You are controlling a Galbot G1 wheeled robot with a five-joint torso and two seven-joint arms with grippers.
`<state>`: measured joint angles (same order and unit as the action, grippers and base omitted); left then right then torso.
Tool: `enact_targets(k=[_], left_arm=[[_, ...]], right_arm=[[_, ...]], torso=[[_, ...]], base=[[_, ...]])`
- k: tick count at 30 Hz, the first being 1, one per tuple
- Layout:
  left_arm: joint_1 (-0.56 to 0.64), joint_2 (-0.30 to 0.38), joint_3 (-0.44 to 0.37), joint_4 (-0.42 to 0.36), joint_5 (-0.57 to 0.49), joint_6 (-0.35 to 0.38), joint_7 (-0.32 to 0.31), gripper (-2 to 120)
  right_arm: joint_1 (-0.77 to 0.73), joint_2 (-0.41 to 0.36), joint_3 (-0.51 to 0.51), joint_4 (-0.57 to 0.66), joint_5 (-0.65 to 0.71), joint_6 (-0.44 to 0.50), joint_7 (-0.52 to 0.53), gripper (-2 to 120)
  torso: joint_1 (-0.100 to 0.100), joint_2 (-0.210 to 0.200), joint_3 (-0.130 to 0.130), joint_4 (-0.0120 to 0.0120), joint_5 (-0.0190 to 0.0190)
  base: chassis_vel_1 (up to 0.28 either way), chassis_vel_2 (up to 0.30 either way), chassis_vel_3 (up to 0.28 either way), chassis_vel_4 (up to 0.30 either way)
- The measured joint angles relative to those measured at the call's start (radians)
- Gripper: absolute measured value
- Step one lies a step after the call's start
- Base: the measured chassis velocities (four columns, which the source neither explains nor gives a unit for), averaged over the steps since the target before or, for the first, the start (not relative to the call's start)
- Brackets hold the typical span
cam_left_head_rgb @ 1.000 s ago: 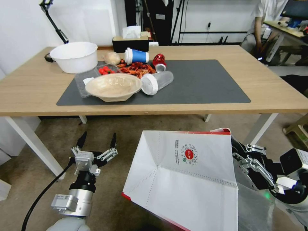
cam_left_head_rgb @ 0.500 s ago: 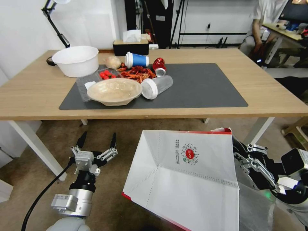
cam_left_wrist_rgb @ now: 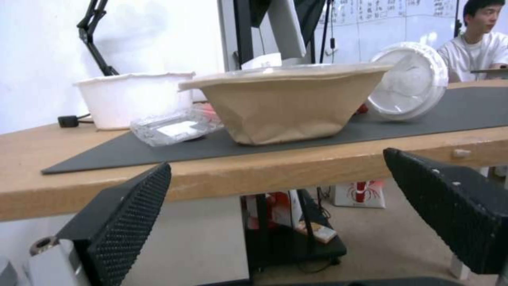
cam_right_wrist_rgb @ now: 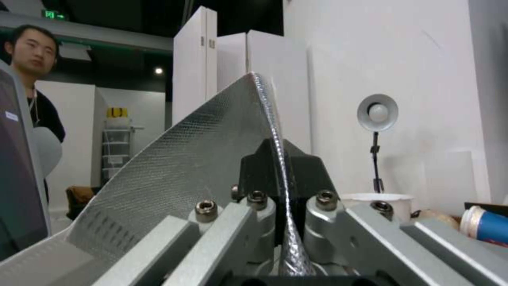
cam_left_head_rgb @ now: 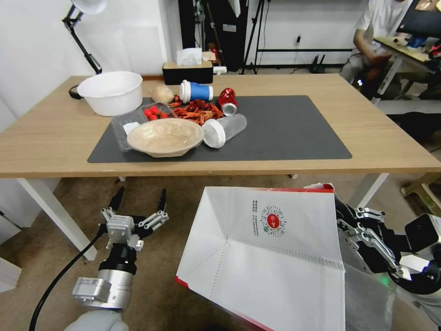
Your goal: Pick up the food delivery bag from the floor and place it on the table.
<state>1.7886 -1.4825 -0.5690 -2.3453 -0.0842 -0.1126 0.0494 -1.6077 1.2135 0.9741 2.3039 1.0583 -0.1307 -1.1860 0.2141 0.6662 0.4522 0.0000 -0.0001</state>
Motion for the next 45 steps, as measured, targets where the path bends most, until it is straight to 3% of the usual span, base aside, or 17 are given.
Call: enact_targets(k=[45], left_arm=[[-0.014, -0.008, 0.009, 0.024, -0.003, 0.002, 0.007, 100]], right_arm=[[0.018, 0.012, -0.027, -0.016, -0.018, -0.004, 0.016, 0]], torso=[[0.081, 0.198, 0.117, 0.0, 0.0001]], base=[[0.0, 0.0, 0.0, 0.0]])
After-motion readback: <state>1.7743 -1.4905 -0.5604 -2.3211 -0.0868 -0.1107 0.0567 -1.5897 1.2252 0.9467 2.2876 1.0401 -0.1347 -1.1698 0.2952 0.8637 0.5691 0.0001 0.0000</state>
